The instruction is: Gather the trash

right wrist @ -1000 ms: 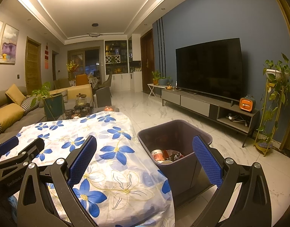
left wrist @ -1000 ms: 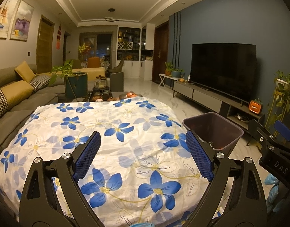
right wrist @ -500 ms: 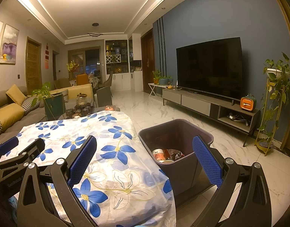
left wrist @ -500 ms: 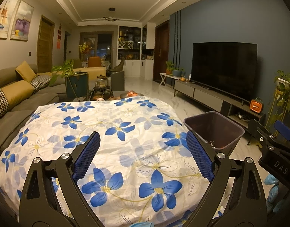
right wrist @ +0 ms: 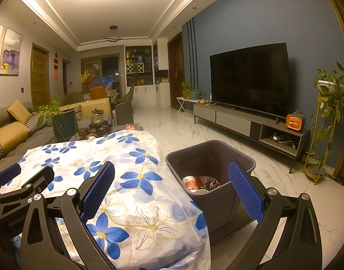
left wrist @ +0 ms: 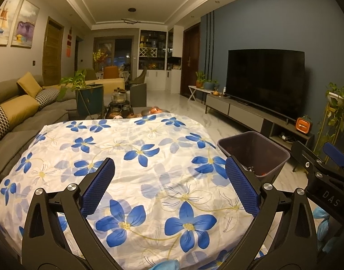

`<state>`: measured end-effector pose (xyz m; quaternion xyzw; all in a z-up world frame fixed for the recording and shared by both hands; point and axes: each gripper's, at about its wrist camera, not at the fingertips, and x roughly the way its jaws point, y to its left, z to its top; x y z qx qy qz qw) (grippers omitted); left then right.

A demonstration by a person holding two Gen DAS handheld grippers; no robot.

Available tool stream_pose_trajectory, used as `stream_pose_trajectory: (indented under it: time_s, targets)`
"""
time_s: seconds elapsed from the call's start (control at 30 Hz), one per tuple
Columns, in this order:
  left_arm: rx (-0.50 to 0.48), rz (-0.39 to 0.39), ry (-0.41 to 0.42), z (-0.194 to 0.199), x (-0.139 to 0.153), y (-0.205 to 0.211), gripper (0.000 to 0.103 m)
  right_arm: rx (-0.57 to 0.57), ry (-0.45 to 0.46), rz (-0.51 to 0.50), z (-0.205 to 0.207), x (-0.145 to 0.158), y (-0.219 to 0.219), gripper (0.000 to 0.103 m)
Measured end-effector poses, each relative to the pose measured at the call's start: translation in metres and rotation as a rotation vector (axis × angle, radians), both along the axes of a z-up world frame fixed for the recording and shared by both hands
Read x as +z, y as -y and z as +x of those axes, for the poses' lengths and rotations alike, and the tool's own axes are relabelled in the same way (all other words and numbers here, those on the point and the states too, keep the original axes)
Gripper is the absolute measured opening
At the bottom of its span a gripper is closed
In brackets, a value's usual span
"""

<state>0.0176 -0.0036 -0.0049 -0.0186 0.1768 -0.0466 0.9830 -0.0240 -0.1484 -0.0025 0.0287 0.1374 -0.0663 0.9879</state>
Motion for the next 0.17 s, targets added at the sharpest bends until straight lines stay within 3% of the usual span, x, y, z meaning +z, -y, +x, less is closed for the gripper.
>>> stream_pose_trajectory:
  time_s: [0.17]
  targets:
    - [0.007,-0.002,-0.005,0.0031,-0.0003,0.0017,0.097,-0.001,0.001,0.003,0.0016,0.0000,0.0007,0.097]
